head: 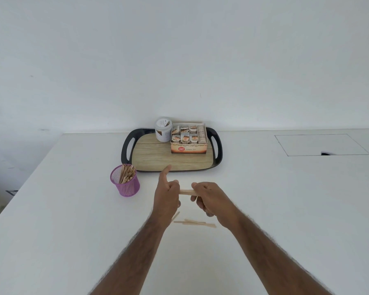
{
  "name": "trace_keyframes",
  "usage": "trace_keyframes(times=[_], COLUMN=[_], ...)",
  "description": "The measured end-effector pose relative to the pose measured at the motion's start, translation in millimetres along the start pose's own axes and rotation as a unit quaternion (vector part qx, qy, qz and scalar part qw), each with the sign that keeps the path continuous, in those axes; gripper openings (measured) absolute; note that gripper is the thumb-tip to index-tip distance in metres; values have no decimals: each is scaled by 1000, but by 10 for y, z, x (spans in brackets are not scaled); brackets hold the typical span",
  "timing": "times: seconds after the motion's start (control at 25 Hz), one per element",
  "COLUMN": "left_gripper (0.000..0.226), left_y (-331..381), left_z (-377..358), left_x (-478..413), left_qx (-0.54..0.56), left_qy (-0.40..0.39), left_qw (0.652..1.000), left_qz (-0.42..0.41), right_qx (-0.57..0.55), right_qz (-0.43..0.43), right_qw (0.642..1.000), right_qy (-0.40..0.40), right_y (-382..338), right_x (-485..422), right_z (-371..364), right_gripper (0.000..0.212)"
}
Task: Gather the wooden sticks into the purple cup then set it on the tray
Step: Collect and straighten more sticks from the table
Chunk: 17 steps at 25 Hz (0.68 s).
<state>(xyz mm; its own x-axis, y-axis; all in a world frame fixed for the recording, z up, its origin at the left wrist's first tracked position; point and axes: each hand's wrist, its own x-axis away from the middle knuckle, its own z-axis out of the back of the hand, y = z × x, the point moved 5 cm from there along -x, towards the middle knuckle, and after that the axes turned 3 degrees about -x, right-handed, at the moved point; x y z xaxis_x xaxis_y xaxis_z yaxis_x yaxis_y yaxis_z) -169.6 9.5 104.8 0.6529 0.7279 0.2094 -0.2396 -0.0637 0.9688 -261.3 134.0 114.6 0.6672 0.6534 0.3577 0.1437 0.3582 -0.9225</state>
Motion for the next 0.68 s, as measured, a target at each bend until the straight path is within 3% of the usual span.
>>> trace_keyframes(times=[0.08,0.24,0.32,0.48,0.68], left_gripper=[44,28,28,54,52], left_y=[5,109,75,-13,83], left_z=[17,-28,-27,-6,-6], left_x=[19,109,71,-9,-25], left_qx=[-47,-145,-148,-156,-209], left_qy=[18,53,25,-20,16], left_qw=[998,976,983,987,977], left_qz=[-41,-152,-106,27,-48], right_qx=[-37,-182,-189,-159,-162], right_qz=[-77,-134,-100,-47,-75], right_qw=[996,973,975,984,981], right_qy=[-26,43,55,71,78], right_y=[57,113,73,56,108], right_x=[11,-11,-47,-61,-78], right_z=[8,-11,-10,0,73], right_gripper=[37,24,24,26,21])
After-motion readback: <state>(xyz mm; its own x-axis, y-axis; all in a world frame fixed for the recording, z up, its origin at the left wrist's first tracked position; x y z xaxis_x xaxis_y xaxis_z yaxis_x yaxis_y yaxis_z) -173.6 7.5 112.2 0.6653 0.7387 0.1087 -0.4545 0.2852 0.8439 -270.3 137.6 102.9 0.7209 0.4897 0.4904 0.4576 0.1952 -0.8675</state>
